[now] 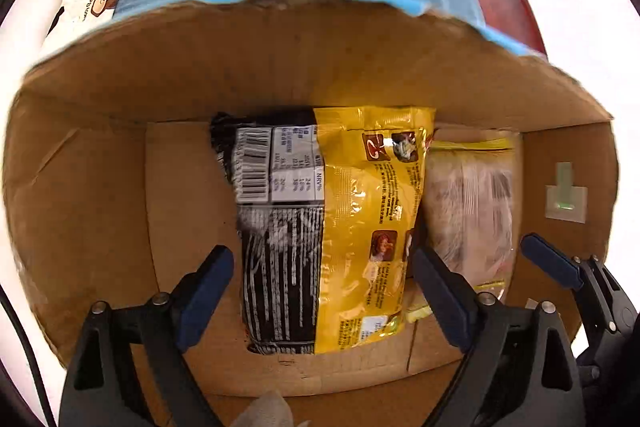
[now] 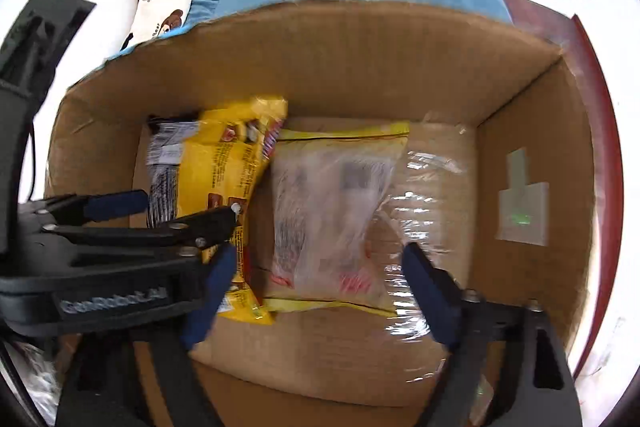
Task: Organize snacks
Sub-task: 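Carry both bags into the cardboard box and open both tools, then grasp the orange chip bag with the left tool while the right tool grasps the Franzzi pack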
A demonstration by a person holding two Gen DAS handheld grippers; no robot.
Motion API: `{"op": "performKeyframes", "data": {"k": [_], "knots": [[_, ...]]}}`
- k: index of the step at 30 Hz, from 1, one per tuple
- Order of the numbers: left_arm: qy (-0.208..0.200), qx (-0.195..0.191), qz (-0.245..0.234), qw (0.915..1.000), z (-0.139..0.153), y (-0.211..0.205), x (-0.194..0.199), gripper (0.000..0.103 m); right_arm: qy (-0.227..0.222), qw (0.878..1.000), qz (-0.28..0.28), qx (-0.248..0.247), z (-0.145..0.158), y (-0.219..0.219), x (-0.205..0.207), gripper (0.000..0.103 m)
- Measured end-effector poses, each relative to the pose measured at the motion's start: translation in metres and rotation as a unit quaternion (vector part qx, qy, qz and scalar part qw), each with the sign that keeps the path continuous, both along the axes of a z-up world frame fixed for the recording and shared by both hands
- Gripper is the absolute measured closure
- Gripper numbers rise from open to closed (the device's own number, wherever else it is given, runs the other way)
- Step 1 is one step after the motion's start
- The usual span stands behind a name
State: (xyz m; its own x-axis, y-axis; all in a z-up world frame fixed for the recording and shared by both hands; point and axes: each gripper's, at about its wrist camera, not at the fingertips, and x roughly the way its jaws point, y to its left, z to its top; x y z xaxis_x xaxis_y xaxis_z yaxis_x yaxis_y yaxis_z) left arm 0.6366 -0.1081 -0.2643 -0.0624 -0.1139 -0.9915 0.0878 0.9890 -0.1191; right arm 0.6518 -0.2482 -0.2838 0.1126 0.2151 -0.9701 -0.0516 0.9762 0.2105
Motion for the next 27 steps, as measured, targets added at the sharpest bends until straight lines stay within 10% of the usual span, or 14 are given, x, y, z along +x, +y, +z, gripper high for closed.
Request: {"op": "performKeyframes", "data": {"k": [14, 27], "knots": [[-0.16, -0.006, 0.036, 0.9864, 0.086, 0.033, -0.079, 0.011, -0.089, 0.995, -0.024, -0.024, 0.064, -0.024, -0.068, 0.009], [-0.205, -0.027, 0.045, 0.9774, 0.136, 0.058, -0.151, 0.011, -0.153, 0.988, -0.032, -0.01, 0.124, -0.018, -0.146, 0.009]]}}
